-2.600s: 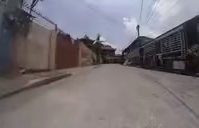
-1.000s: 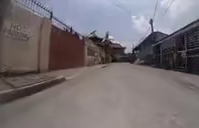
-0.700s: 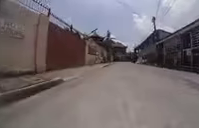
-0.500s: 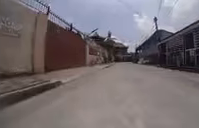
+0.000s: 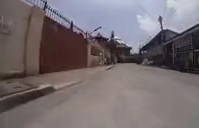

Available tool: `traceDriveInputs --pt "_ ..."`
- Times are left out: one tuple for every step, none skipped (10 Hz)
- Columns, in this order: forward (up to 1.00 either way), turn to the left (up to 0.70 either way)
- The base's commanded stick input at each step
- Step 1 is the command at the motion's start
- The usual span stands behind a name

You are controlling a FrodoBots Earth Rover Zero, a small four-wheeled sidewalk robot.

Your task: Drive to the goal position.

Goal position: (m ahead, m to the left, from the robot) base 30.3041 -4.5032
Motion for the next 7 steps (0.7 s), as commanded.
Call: traceDriveInputs --pt "1.0 -0.4" --pt "1.0 -0.4" --pt "1.0 -0.4" --pt "1.0 -0.4" --pt "1.0 -0.13" --pt "1.0 0.0" --pt "1.0 0.0"
